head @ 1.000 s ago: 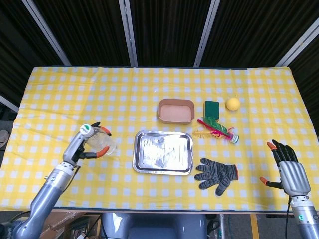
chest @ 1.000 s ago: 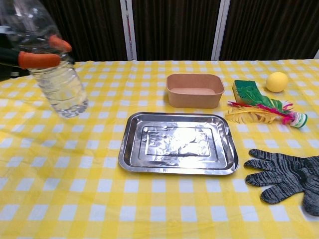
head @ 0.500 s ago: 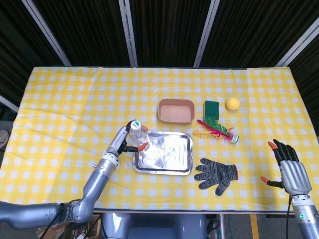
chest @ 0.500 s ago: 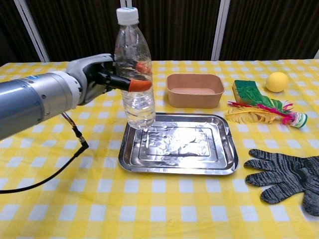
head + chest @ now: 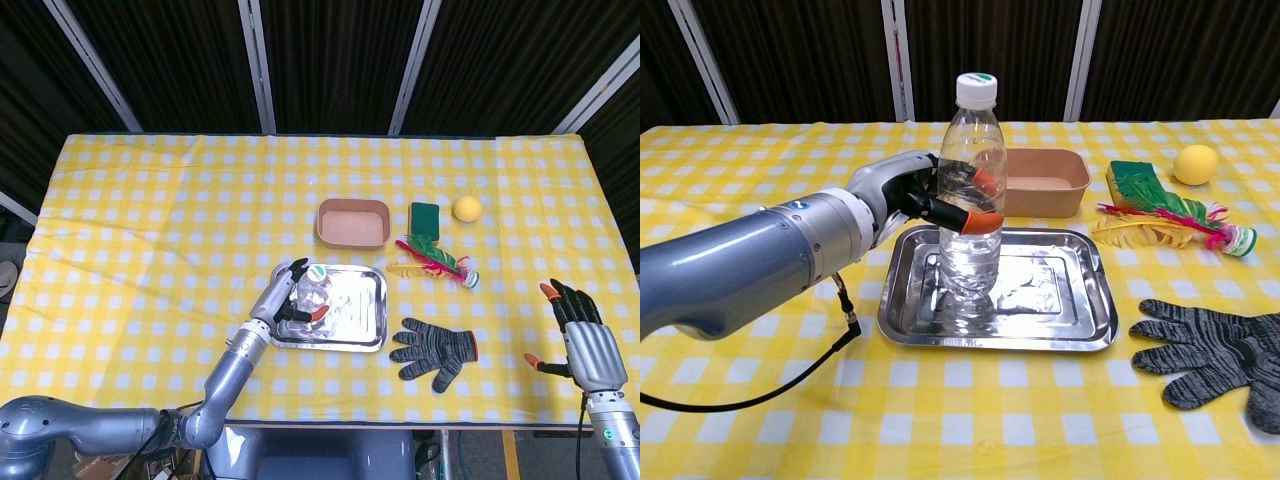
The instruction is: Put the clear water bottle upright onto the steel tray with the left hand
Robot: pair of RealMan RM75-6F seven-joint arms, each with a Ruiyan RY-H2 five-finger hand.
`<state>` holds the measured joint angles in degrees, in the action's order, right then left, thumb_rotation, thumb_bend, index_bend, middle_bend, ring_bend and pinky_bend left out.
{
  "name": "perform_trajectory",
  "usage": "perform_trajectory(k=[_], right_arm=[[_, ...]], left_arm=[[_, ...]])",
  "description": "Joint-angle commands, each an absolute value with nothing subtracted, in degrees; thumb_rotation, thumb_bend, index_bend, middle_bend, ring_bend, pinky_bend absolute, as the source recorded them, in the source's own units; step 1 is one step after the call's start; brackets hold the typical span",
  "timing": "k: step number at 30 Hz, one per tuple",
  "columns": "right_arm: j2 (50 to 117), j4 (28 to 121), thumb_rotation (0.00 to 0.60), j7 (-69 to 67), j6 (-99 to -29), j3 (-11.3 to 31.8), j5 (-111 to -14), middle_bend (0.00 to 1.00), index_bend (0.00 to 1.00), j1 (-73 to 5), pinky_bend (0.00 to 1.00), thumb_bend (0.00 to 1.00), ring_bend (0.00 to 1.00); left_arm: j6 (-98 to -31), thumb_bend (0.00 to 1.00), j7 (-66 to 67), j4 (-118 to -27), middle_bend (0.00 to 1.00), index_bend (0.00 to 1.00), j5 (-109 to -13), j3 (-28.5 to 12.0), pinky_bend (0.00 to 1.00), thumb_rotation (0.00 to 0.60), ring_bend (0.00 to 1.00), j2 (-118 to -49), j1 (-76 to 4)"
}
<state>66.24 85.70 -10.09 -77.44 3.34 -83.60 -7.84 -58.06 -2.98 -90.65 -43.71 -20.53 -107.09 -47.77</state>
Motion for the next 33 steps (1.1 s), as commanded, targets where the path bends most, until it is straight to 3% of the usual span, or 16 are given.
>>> perform_trajectory(k=[1, 9, 21, 29, 33], right_arm=[[66.1, 85.7, 0.600, -10.4, -77.6, 3.4, -83.7, 0.00, 0.05, -7.8, 0.00, 0.05, 0.00], [65.8, 85.6, 0.600, -11.0, -77.8, 3.5, -83.8, 0.00, 0.05, -7.7, 0.00, 0.05, 0.00], [65.4, 86.3, 0.600, -10.9, -78.0, 3.3, -83.9, 0.00, 0.05, -7.6, 0.00, 0.05, 0.00], [65.1, 87.0, 0.600, -11.1, -78.4, 3.1, -84.6, 0.00, 0.05, -7.4, 0.00, 0.05, 0.00], [64.9, 87.6, 0.600, -10.9, -79.1, 2.9, -85.1, 0.00, 0.05, -7.2, 0.00, 0.05, 0.00]], left_arm=[[-57.9, 0.42, -2.1, -89.0, 0.44, 0.48, -43.6, -20.3, 0.00, 0.600, 0.00, -108.5, -48.2], [-56.0, 0.23, -0.8, -88.4, 0.25, 0.25, -43.8, -19.6, 0.00, 0.600, 0.00, -108.7, -48.0], [-55.3, 0.14, -0.1, -97.1, 0.07, 0.06, -47.4, -17.6, 0.00, 0.600, 0.00, -101.9, -44.9], [-55.8, 0.13, -3.8, -109.4, 0.06, 0.05, -53.2, -12.7, 0.00, 0.600, 0.00, -86.5, -37.0], [-55.9, 0.16, -8.1, -113.9, 0.10, 0.06, -61.1, -7.6, 0.00, 0.600, 0.00, -73.1, -30.4]])
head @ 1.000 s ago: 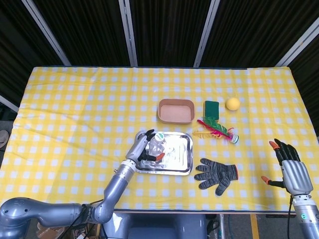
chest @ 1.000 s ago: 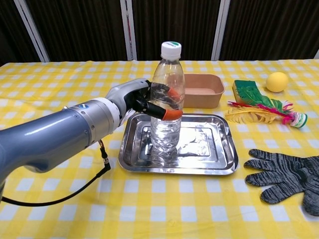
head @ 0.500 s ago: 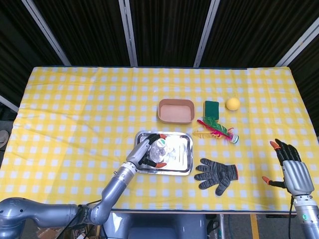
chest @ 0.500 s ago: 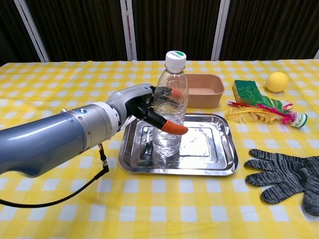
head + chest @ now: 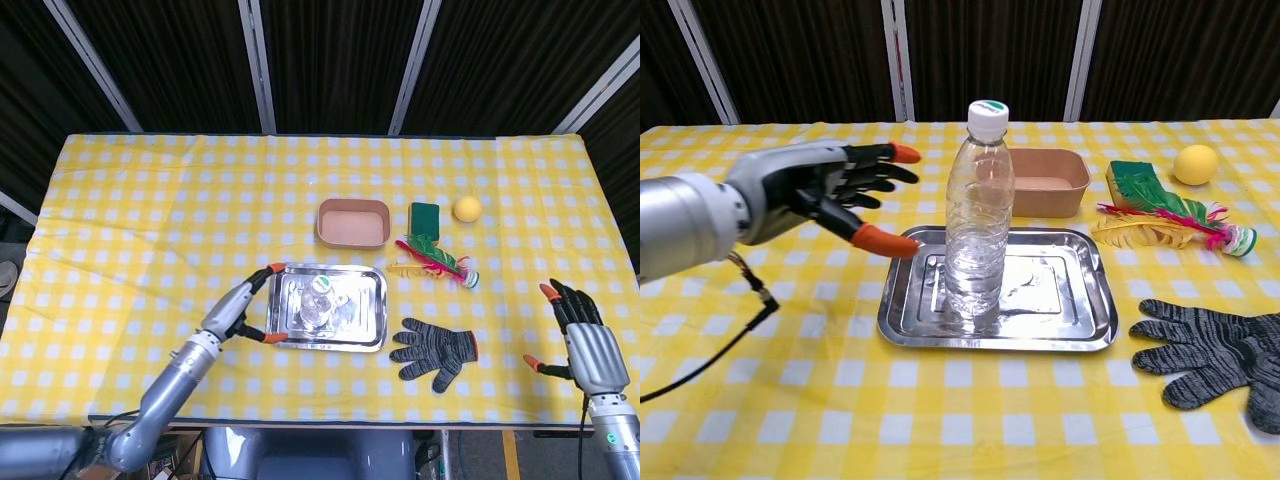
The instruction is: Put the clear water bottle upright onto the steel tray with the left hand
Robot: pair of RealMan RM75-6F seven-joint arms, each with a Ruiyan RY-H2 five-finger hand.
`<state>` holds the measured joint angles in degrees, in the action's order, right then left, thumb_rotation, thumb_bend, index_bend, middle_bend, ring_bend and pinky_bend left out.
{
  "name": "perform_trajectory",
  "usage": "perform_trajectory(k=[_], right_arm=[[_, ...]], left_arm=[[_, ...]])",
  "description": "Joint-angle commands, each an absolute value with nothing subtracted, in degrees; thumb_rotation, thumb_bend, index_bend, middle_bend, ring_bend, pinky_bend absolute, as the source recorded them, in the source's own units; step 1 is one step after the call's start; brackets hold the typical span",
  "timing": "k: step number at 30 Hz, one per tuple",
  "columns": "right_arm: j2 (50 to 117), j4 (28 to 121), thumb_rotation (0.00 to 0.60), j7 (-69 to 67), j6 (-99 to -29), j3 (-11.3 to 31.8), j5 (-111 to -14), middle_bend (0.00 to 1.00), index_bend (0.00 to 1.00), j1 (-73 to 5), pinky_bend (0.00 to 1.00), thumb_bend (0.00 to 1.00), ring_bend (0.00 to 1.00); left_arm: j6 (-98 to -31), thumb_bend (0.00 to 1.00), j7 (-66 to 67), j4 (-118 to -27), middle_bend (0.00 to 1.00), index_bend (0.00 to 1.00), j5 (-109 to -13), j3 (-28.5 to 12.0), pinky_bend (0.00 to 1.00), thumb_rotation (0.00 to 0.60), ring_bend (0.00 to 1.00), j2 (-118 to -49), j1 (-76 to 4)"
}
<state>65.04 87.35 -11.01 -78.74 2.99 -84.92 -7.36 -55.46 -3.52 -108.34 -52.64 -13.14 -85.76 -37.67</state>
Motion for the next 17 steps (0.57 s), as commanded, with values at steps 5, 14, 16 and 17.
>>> perform_trajectory(k=[5, 14, 16, 17], right_arm=[[65.3, 87.2, 0.600, -10.3, -79.9, 3.4, -84.8, 0.00, 0.05, -7.0, 0.00, 0.05, 0.00], [66.1, 86.4, 0.600, -8.6, -80.3, 3.9, -84.0, 0.00, 0.05, -6.9, 0.00, 0.05, 0.00], [66.0, 86.7, 0.600, -8.8, -80.3, 4.0, -84.0, 0.00, 0.05, -7.0, 0.00, 0.05, 0.00], [66.0, 86.7, 0.600, -8.8, -80.2, 4.0, -83.9, 0.00, 0.05, -7.0, 0.00, 0.05, 0.00]], left_arm=[[-70.6, 0.22, -6.7, -107.7, 0.14, 0.13, -73.8, -2.4, 0.00, 0.600, 0.00, -66.6, -20.3], [-88.2, 0.23, 10.5, -93.2, 0.10, 0.14, -71.9, -1.5, 0.00, 0.600, 0.00, -73.6, -10.2], [-87.2, 0.23, 11.0, -92.4, 0.10, 0.14, -71.4, -1.2, 0.00, 0.600, 0.00, -73.8, -9.9], [-86.8, 0.23, 10.7, -92.8, 0.10, 0.14, -71.0, -1.4, 0.00, 0.600, 0.00, -73.6, -9.7]])
